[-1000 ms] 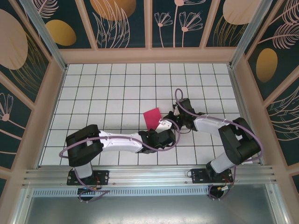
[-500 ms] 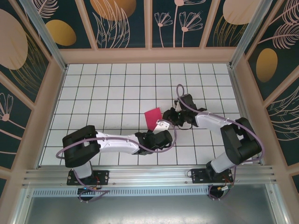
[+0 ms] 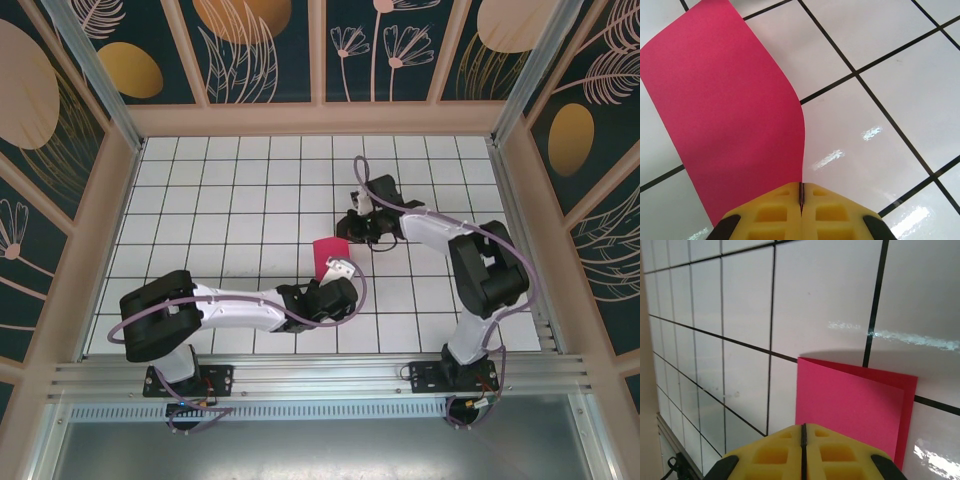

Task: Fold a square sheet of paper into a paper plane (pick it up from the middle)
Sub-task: Third fold the triangle at the center of the table.

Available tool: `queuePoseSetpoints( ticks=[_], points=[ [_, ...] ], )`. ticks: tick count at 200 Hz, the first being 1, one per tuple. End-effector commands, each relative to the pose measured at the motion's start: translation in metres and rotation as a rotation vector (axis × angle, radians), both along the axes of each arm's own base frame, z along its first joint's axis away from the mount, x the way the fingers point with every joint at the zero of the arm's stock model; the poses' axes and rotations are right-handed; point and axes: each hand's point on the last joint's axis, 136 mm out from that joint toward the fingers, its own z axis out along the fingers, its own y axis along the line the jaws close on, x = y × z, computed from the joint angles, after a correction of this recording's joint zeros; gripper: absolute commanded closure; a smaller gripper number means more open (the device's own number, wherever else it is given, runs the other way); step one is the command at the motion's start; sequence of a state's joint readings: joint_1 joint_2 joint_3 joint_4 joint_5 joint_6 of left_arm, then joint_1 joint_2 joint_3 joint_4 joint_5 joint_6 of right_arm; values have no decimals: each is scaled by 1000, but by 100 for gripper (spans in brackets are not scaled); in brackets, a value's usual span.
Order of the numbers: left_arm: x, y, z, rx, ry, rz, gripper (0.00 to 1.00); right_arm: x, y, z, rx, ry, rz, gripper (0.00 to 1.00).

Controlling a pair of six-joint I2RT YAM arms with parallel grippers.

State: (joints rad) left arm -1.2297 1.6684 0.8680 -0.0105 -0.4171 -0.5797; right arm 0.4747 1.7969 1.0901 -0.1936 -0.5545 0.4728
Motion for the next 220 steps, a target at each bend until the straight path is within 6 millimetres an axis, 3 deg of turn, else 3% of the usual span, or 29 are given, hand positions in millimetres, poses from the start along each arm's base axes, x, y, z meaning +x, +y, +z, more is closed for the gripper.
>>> queuePoseSetpoints(
  ticks=[1,36,98,220],
  points=[
    [1,1,6,-36,9,-2,100,-11,12,-13,-7,39,104,90],
    [3,3,6,-67,37,-17,100,-10,5,-45,-121,67,120,90],
    [9,8,3,-153,115,-41,100,-17,0,-76,-215,97,167,91],
    [33,25,-2,-190,161,-22,100,-18,-1,-85,-281,83,195,92]
  ],
)
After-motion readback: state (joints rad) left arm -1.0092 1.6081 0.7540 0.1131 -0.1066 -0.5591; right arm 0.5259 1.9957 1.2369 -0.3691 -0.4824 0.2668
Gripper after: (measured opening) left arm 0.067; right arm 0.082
